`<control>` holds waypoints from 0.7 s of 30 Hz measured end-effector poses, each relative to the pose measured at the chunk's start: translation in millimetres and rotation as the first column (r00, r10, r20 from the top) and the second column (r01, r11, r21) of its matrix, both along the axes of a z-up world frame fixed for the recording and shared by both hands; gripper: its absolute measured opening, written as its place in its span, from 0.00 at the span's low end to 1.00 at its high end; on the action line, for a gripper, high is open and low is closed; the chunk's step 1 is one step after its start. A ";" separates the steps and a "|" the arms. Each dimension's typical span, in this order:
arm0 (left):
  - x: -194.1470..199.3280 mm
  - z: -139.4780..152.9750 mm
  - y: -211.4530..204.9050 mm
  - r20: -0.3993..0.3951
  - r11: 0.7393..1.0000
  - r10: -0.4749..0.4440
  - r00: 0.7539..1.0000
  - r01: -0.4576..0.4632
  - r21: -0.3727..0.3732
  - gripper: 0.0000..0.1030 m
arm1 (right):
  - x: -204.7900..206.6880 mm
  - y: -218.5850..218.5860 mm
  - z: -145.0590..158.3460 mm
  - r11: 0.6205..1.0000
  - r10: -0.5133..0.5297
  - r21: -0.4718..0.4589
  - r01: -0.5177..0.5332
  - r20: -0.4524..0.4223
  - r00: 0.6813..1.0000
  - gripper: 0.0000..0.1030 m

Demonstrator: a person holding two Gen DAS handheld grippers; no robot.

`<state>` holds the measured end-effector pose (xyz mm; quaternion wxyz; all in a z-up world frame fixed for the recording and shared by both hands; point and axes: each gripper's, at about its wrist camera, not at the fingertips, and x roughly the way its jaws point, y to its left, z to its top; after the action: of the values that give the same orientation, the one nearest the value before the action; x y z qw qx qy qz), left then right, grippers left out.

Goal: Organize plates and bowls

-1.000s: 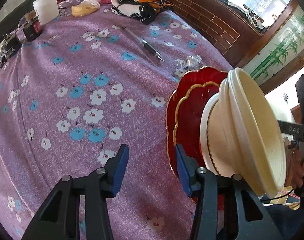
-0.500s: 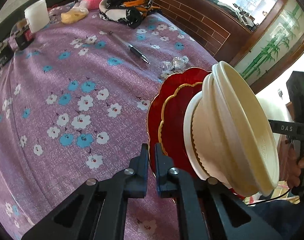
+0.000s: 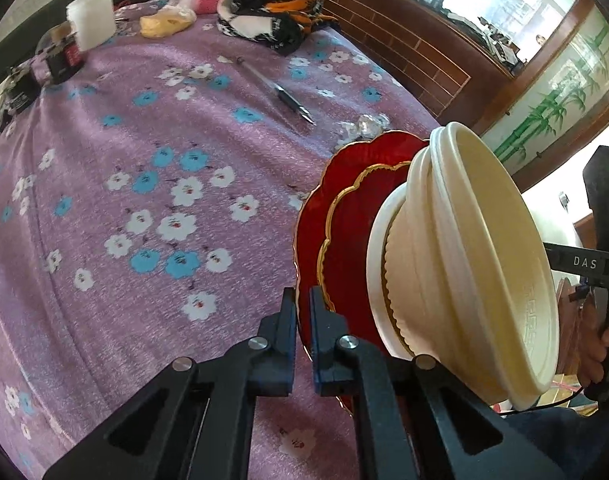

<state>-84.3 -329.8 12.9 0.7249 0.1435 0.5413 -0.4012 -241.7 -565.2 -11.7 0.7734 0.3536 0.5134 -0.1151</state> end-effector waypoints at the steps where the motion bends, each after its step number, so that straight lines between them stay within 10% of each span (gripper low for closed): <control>1: 0.7 1.4 3.3 0.002 1.000 0.007 1.000 -0.007 -0.001 0.05 | 2.0 2.0 0.3 1.000 0.006 0.005 -0.006 -0.001 1.000 0.06; 21: 27.7 25.9 164.3 0.034 0.943 0.333 0.942 -0.332 -0.038 0.05 | 93.7 121.8 16.5 0.960 0.282 0.000 -0.282 0.027 0.959 0.06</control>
<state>-56.6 -165.5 38.8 0.7950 0.0467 0.5368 -0.2786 -148.0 -443.4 4.8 0.7882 0.2798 0.5482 0.0018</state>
